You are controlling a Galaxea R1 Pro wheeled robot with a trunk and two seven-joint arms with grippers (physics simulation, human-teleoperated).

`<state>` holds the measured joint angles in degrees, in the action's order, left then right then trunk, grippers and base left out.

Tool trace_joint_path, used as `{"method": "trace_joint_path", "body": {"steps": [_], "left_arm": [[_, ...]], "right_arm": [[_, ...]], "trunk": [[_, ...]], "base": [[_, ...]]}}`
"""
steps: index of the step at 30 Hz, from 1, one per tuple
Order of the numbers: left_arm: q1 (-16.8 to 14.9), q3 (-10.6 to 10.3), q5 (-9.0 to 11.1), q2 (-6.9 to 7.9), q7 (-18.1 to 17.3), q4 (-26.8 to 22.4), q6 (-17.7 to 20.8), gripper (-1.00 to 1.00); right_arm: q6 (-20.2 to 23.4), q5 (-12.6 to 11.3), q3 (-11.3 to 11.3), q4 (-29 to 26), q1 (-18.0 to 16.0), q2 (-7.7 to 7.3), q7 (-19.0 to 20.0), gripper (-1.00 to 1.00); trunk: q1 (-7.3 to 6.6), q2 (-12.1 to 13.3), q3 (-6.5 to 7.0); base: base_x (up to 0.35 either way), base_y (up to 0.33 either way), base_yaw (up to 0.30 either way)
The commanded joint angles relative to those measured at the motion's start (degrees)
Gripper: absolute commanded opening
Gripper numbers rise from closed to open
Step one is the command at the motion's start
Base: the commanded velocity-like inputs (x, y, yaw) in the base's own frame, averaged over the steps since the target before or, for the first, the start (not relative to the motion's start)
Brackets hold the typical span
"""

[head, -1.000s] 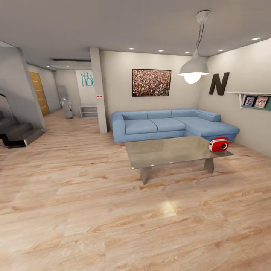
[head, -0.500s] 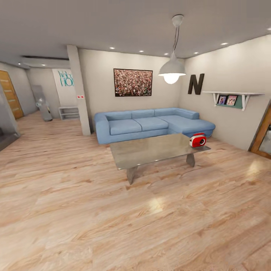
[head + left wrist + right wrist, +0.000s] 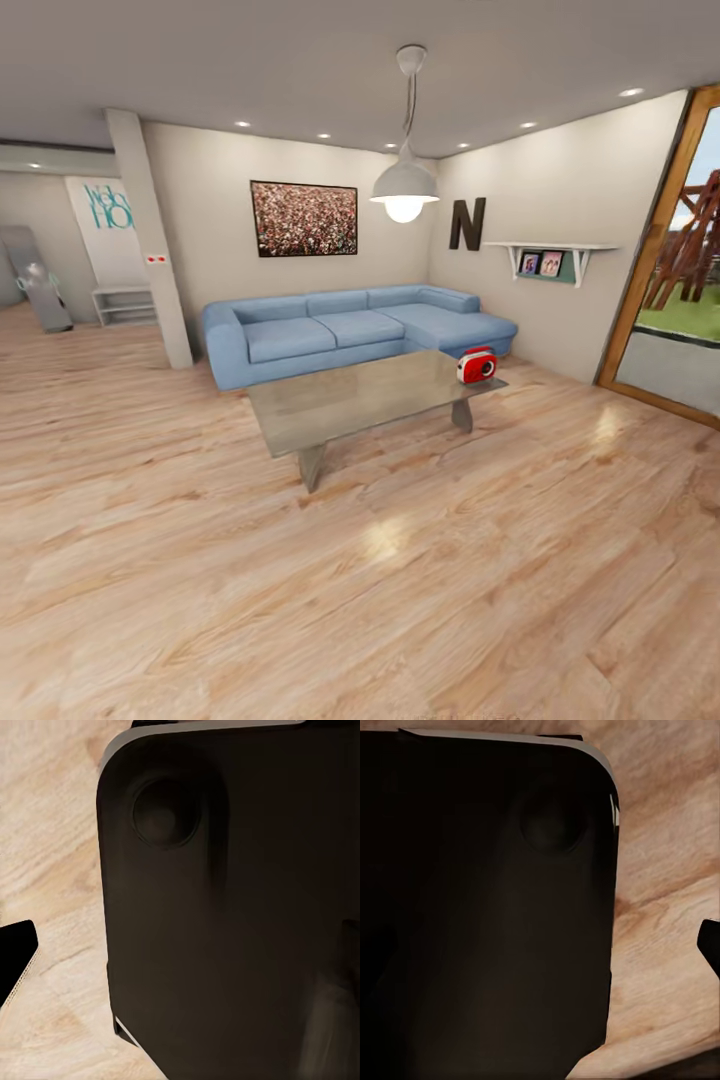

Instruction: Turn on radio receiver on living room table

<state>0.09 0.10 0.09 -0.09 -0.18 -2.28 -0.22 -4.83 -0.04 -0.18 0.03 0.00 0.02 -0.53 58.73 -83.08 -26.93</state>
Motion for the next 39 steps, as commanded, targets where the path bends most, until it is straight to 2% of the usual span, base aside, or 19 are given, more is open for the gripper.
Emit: {"method": "trace_joint_path", "body": {"steps": [1,26,39], "left_arm": [[0.0,0.0,0.0,0.00,0.0,0.0,0.0,1.00],[0.0,0.1,0.1,-0.12,0.0,-0.1,0.0,1.00],[0.0,0.2,0.3,-0.01,0.3,-0.1,0.5,1.00]], "right_arm": [[0.0,0.0,0.0,0.0,0.0,0.01,0.0,1.00],[0.0,0.0,0.0,0.0,0.0,-0.02,0.0,1.00],[0.3,-0.2,0.0,0.0,0.0,-0.05,0.0,1.00]], "trunk": [[0.00,0.0,0.00],[0.00,0.0,0.00],[0.00,0.0,0.00]], "base": [[0.000,0.000,-0.289],[0.000,0.000,-0.287],[0.238,0.000,-0.055]]}}
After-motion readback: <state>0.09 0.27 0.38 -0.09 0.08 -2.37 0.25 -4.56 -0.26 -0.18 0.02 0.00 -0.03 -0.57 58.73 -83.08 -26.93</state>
